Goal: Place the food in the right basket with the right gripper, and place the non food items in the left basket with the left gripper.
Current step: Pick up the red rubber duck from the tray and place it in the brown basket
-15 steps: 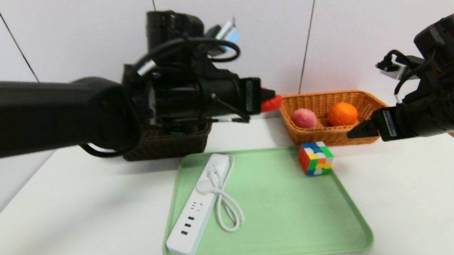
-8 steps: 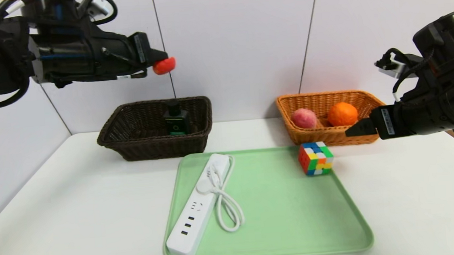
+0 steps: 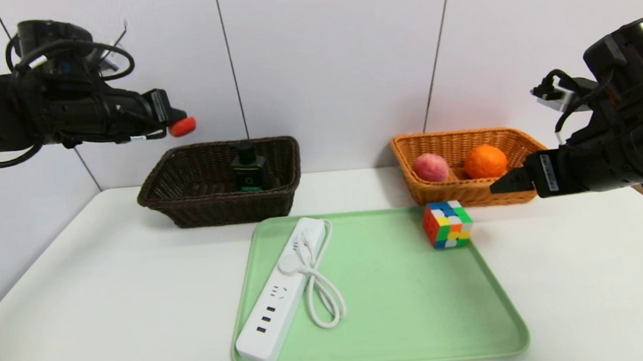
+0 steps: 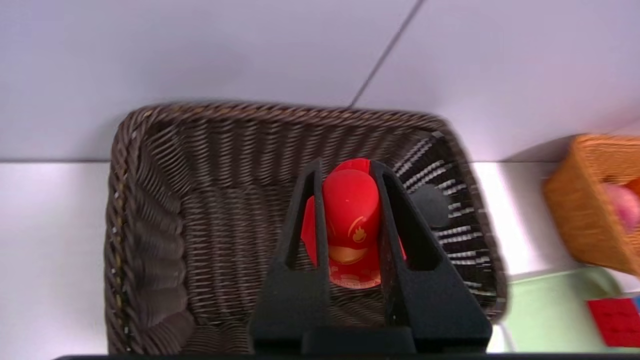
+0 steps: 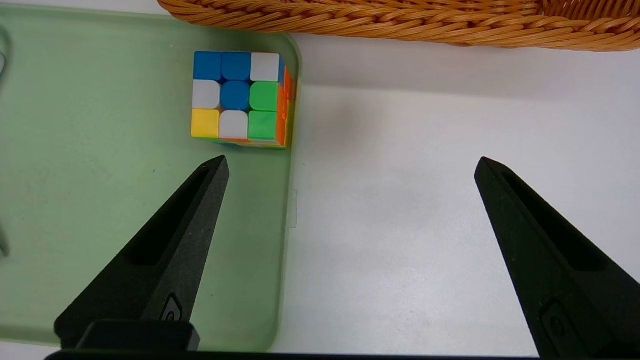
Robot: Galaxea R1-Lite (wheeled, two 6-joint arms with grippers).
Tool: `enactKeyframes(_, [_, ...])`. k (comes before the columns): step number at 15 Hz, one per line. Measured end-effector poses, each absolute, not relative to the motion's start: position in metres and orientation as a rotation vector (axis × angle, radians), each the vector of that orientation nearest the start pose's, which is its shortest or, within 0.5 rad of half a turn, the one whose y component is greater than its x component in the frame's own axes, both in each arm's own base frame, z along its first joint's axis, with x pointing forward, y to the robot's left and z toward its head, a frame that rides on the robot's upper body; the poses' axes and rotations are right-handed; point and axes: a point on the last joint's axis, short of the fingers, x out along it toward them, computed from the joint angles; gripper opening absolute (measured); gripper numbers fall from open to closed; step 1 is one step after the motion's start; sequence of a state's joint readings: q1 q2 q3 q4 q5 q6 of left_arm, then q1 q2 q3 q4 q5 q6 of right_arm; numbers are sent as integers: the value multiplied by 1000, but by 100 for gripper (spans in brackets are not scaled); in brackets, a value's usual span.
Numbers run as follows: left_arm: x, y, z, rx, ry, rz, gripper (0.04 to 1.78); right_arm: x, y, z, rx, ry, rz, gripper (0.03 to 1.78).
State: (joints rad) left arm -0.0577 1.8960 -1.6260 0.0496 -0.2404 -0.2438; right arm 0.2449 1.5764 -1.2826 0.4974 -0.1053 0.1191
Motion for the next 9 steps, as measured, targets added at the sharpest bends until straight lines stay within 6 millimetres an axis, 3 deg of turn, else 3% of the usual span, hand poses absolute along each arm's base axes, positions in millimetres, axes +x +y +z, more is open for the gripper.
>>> enactKeyframes(4, [401,-25,246,-231,426,-207,32,256,62,248,-30,786,88,170])
enactKeyframes(9, [410,-26,229,-215,466,-205,32,262,63,250,-24,745,95,170])
